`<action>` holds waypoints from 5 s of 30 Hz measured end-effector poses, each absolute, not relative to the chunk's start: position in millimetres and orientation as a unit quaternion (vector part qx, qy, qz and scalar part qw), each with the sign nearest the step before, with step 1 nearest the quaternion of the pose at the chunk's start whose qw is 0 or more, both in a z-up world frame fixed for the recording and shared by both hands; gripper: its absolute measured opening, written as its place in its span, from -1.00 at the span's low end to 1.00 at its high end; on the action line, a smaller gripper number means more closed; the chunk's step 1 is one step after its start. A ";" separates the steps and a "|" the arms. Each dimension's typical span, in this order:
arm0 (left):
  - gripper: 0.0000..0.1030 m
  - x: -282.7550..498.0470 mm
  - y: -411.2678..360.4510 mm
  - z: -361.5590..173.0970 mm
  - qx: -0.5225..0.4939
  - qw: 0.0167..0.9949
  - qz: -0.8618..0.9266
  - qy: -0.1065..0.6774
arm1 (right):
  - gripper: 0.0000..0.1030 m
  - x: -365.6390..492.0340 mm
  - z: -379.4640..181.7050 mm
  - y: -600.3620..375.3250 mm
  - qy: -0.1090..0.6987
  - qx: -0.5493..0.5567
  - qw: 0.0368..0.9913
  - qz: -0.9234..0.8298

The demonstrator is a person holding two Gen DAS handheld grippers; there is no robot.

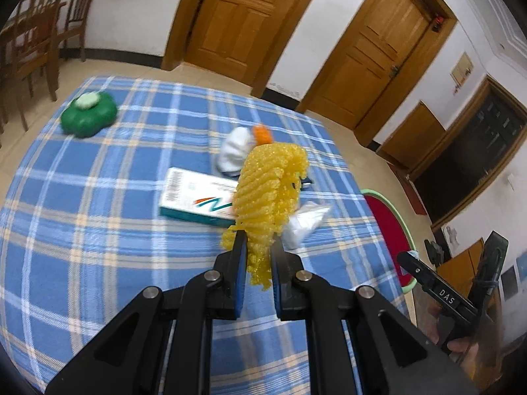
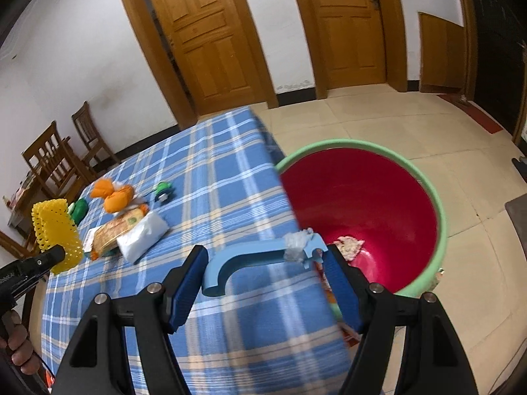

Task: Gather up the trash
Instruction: 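Carry the blue handle into the red bucket and open the right tool while the left carries the net, then lower the yellow foam net into the red bucket and open the left tool, then move both tools back over the table toward the white glove, then grasp the white glove with the left tool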

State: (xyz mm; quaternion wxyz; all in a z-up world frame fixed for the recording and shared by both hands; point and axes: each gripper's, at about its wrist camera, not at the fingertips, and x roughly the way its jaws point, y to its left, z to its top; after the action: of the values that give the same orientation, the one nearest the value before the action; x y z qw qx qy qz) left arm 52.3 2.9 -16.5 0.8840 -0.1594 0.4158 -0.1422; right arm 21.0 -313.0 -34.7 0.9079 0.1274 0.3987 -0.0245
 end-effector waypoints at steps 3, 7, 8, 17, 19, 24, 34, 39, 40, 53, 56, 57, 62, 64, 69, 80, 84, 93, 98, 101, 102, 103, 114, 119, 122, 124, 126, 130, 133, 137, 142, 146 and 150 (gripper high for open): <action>-0.76 56.8 -13.0 -11.8 -0.149 0.883 -0.159 0.416 | 0.44 16.9 -33.7 -325.1 0.393 0.132 0.909 -0.041; -0.76 62.7 -34.0 -10.0 -0.139 0.878 -0.181 0.421 | 0.44 12.6 -34.2 -342.9 0.386 0.136 0.910 -0.063; -0.76 64.2 -40.7 -9.5 -0.134 0.877 -0.188 0.422 | 0.44 11.8 -35.0 -348.3 0.385 0.138 0.910 -0.070; -0.76 79.4 -93.4 -1.8 -0.100 0.870 -0.231 0.425 | 0.44 19.5 -50.5 -381.1 0.391 0.161 0.901 -0.098; -0.76 84.0 -106.0 -0.4 -0.093 0.868 -0.240 0.425 | 0.45 23.6 -54.4 -385.4 0.393 0.164 0.899 -0.099; -0.76 99.1 -137.5 -0.2 -0.082 0.860 -0.263 0.429 | 0.45 24.9 -59.9 -398.7 0.392 0.182 0.896 -0.099; -0.76 117.2 -196.6 -9.4 -0.053 0.842 -0.301 0.445 | 0.48 11.9 -52.0 -416.3 0.380 0.182 0.898 -0.128; -0.76 121.1 -224.2 -19.1 -0.033 0.832 -0.316 0.455 | 0.48 2.3 -47.7 -424.3 0.378 0.173 0.897 -0.149; -0.76 121.3 -229.9 -20.6 -0.028 0.830 -0.319 0.456 | 0.48 0.1 -47.5 -426.4 0.377 0.175 0.897 -0.149; -0.34 122.7 -277.6 -31.3 0.028 0.827 -0.328 0.456 | 0.49 -12.6 -50.3 -438.9 0.372 0.197 0.894 -0.153; -0.33 122.7 -277.9 -32.2 0.030 0.828 -0.319 0.460 | 0.51 -14.1 -50.8 -438.0 0.373 0.197 0.894 -0.153; -0.33 121.9 -276.4 -32.1 0.027 0.829 -0.316 0.460 | 0.51 -14.2 -50.4 -437.6 0.373 0.197 0.894 -0.153; -0.33 114.9 -264.1 -28.8 0.024 0.834 -0.306 0.459 | 0.52 -14.0 -48.2 -433.8 0.376 0.195 0.894 -0.149; -0.33 112.5 -257.6 -26.1 0.022 0.837 -0.299 0.458 | 0.52 -14.7 -45.9 -431.5 0.375 0.193 0.895 -0.146; -0.33 105.1 -240.5 -18.3 0.014 0.845 -0.288 0.450 | 0.52 -17.0 -38.4 -424.2 0.370 0.188 0.899 -0.141; -0.28 90.5 -202.1 -6.0 -0.006 0.860 -0.258 0.440 | 0.56 -21.8 -18.8 -400.2 0.360 0.170 0.909 -0.122; -0.27 86.8 -186.5 -2.9 -0.013 0.865 -0.246 0.437 | 0.56 -20.6 -14.3 -388.5 0.360 0.164 0.912 -0.108; -0.16 79.6 -139.5 -2.3 -0.034 0.878 -0.201 0.433 | 0.59 -18.1 -12.1 -362.6 0.363 0.156 0.915 -0.079; -0.16 80.4 -107.4 -6.3 -0.049 0.882 -0.173 0.435 | 0.60 -17.7 -10.5 -353.8 0.360 0.159 0.917 -0.071; -0.16 80.8 -89.3 -8.4 -0.058 0.884 -0.156 0.436 | 0.60 -15.2 -9.6 -349.4 0.361 0.157 0.917 -0.069; -0.16 81.2 -81.7 -9.4 -0.063 0.885 -0.149 0.436 | 0.60 -15.0 -9.8 -346.7 0.361 0.157 0.917 -0.068; -0.16 81.8 -73.9 -10.5 -0.068 0.886 -0.142 0.435 | 0.60 -14.7 -10.4 -344.5 0.363 0.156 0.916 -0.068; -0.02 91.0 -8.5 -25.6 -0.090 0.892 -0.063 0.439 | 0.61 -6.5 -18.3 -321.3 0.381 0.142 0.912 -0.052; 0.07 99.5 4.9 -34.8 -0.077 0.891 -0.043 0.445 | 0.61 -3.4 -22.3 -313.1 0.389 0.137 0.910 -0.048; 0.08 107.8 10.5 -39.8 -0.069 0.892 -0.034 0.445 | 0.61 -1.5 -24.8 -308.9 0.394 0.134 0.908 -0.047; 0.08 114.5 14.0 -44.3 -0.067 0.891 -0.031 0.449 | 0.61 -0.8 -26.7 -306.8 0.396 0.134 0.907 -0.047; 0.08 120.4 17.0 -49.1 -0.072 0.887 -0.028 0.455 | 0.61 0.6 -28.8 -305.5 0.400 0.133 0.906 -0.048; 0.08 130.4 19.7 -52.7 -0.088 0.885 -0.034 0.456 | 0.61 3.7 -32.9 -303.3 0.407 0.133 0.902 -0.048; 0.08 137.9 16.0 -50.1 -0.095 0.887 -0.044 0.450 | 0.61 5.1 -34.9 -301.8 0.410 0.132 0.901 -0.049; 0.08 150.5 4.9 -45.4 -0.088 0.890 -0.060 0.443 | 0.61 7.8 -36.9 -303.1 0.414 0.132 0.899 -0.054; 0.08 168.4 -7.5 -44.9 -0.077 0.892 -0.073 0.438 | 0.61 12.6 -41.0 -306.6 0.419 0.135 0.896 -0.062; 0.08 184.8 -14.7 -48.0 -0.073 0.892 -0.085 0.438 | 0.61 16.6 -43.2 -310.7 0.422 0.137 0.894 -0.069; 0.08 199.5 -19.0 -51.4 -0.081 0.891 -0.096 0.437 | 0.61 20.1 -44.5 -313.9 0.424 0.138 0.892 -0.076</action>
State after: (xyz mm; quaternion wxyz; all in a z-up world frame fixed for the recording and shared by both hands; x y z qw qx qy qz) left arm 199.5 -19.0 -51.4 0.8906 -0.0811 0.4369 -0.0964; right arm 20.1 -313.9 -44.5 0.8920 0.1381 0.4237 -0.0757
